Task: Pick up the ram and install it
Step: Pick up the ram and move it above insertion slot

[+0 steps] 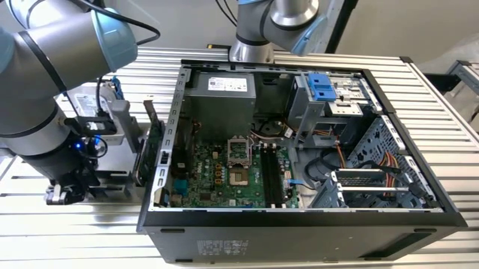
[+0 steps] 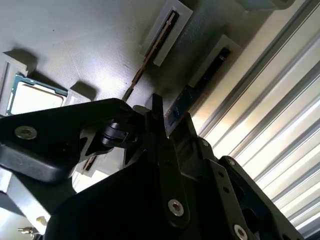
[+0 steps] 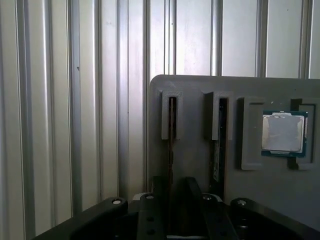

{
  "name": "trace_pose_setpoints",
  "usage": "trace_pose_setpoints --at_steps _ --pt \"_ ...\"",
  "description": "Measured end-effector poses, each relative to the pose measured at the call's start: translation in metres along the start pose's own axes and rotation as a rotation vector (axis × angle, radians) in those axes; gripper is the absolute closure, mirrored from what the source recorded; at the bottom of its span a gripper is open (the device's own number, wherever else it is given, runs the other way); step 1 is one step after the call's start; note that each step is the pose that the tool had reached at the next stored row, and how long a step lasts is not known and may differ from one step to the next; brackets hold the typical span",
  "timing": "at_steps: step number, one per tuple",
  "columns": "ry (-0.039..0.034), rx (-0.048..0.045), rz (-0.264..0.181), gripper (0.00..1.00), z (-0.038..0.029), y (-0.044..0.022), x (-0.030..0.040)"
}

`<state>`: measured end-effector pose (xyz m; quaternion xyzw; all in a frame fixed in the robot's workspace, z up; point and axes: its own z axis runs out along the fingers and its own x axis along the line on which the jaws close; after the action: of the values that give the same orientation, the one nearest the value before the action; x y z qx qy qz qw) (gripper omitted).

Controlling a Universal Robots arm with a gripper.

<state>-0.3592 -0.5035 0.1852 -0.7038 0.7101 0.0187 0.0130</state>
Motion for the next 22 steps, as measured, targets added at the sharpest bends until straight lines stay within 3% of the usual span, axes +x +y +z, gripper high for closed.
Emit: trace_pose_setpoints --at_steps 13,22 --pt "-0.0002 0.0002 0.0 1.0 0.0018 0.0 0.0001" --pt "0.0 0.0 0.0 1.0 -0.018 0.0002 -0.0008"
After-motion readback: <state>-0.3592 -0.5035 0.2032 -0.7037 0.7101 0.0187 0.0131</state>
